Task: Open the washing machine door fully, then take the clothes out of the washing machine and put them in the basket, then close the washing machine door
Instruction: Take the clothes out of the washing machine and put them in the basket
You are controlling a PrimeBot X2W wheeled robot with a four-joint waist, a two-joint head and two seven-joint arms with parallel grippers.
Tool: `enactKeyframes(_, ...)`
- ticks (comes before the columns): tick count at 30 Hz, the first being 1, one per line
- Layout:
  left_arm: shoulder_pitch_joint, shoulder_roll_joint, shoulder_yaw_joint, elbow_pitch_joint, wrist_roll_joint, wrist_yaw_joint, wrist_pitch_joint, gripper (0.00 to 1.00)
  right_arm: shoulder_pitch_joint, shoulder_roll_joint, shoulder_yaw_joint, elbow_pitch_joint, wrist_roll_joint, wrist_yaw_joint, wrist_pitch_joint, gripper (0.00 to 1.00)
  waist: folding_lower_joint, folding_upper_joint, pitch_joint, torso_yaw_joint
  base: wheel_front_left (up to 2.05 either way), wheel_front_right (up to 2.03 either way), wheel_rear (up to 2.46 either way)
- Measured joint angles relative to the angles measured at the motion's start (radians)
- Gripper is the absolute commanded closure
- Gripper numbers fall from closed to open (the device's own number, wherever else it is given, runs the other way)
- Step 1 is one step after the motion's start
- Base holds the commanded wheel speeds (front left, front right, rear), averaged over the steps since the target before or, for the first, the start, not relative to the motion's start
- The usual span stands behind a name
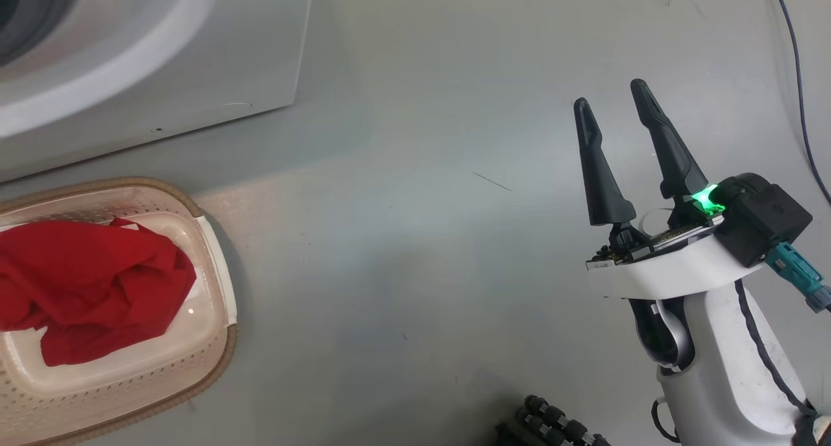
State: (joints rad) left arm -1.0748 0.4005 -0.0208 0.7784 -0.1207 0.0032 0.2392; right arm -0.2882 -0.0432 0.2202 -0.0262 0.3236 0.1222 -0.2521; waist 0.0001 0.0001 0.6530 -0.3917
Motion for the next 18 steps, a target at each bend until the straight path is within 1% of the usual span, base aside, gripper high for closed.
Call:
enactKeyframes(9,0.078,-0.112,-0.016,0.018,-0.048,-0.045,-0.174,1.00,-0.007,-0.008,-0.040,0.013,-0.025,0.000,0.000,0.00,-0.0001,0.0000,-0.073,0.061,0.00,0.00,0.00)
enactKeyframes(11,0.095,-0.133,-0.026,0.022,-0.048,-0.061,-0.207,1.00,-0.006,-0.020,-0.050,0.017,-0.027,0.000,0.000,0.00,-0.0001,0.0000,-0.091,0.080,0.00,0.00,0.00)
enactKeyframes(17,0.167,-0.180,-0.065,0.045,-0.048,-0.087,-0.288,1.00,0.013,-0.032,-0.070,0.028,-0.035,0.000,0.000,0.00,-0.0001,0.0000,-0.151,0.140,0.00,0.00,0.00)
enactKeyframes(18,0.188,-0.196,-0.079,0.049,-0.048,-0.094,-0.315,1.00,0.023,-0.036,-0.074,0.032,-0.035,0.000,0.000,0.00,-0.0001,0.0000,-0.173,0.160,0.00,0.00,0.00)
